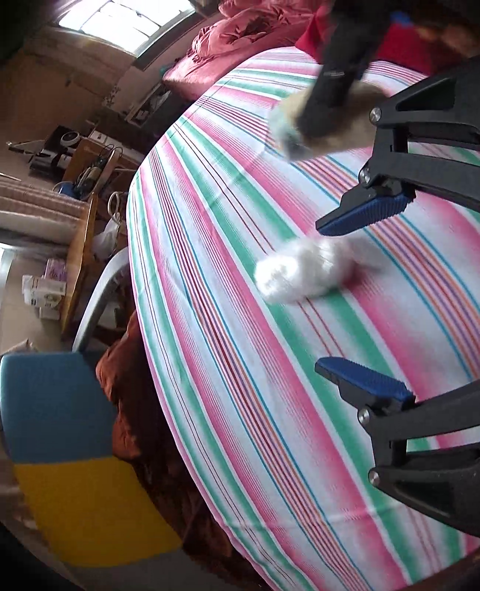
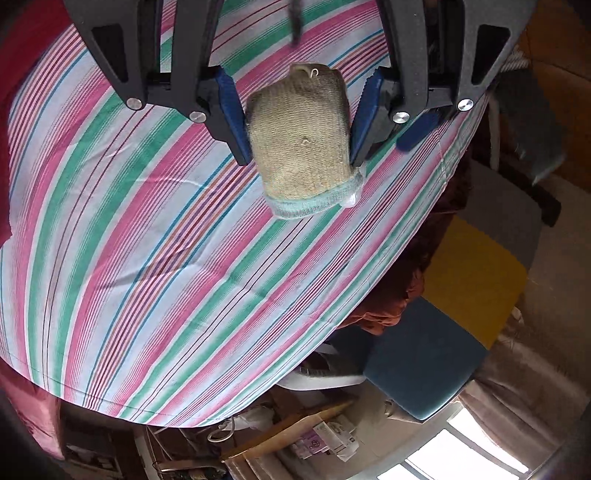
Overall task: Organize objects
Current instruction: 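Grasp the beige sock with the right tool while the left tool grasps the white wrapped item, then carry the white wrapped item and beige sock into the gold tray and release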
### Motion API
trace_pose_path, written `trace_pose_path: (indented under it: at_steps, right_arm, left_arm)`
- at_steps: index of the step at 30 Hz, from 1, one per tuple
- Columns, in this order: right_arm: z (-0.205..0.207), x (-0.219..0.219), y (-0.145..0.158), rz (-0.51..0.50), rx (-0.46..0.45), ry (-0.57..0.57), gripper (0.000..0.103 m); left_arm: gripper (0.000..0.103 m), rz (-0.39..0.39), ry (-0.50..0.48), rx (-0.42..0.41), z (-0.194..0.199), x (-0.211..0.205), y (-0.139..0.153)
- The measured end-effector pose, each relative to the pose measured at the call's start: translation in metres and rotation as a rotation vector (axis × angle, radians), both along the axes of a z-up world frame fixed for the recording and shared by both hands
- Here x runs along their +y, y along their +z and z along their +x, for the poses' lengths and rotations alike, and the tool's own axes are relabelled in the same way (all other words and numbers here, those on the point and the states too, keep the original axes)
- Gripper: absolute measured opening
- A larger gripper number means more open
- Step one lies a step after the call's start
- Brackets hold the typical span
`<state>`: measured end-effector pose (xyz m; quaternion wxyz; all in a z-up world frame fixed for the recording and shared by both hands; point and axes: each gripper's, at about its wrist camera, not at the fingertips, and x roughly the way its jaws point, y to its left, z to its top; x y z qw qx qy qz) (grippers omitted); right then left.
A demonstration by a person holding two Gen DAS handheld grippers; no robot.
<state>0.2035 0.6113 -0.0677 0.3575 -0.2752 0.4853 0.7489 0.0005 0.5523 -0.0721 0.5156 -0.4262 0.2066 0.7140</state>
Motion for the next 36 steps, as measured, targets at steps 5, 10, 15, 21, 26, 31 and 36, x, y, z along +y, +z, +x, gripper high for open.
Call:
trace_pose_path:
  at_steps: [5,10,15,21,26,31,36]
  right_arm:
    - [0.000,0.001,0.001,0.015,0.001,-0.010,0.054]
    - [-0.009,-0.002,0.001,0.026,-0.013,0.035,0.054]
    - [-0.027,-0.009,-0.002,0.025,-0.042,0.127,0.054]
    - [-0.054,-0.022,-0.008,0.031,-0.109,0.265,0.053]
    - [-0.075,-0.038,-0.013,0.053,-0.170,0.378,0.053]
    - [-0.091,-0.053,-0.018,0.088,-0.230,0.469,0.053]
    - [-0.106,-0.069,-0.025,0.099,-0.288,0.568,0.053]
  left_arm:
    - [0.059,-0.052,-0.013,-0.008,-0.005,0.035,-0.021]
    - [0.034,-0.066,-0.016,-0.020,-0.008,0.031,-0.035]
    - [0.033,-0.059,0.006,-0.017,-0.009,-0.011,-0.033]
    - [0.034,-0.045,0.079,0.008,0.000,-0.094,-0.031]
    - [0.034,-0.020,0.148,0.010,0.013,-0.156,-0.030]
    - [0.034,-0.015,0.166,0.049,0.029,-0.193,-0.029]
    - [0.034,-0.018,0.170,0.079,0.037,-0.205,-0.024]
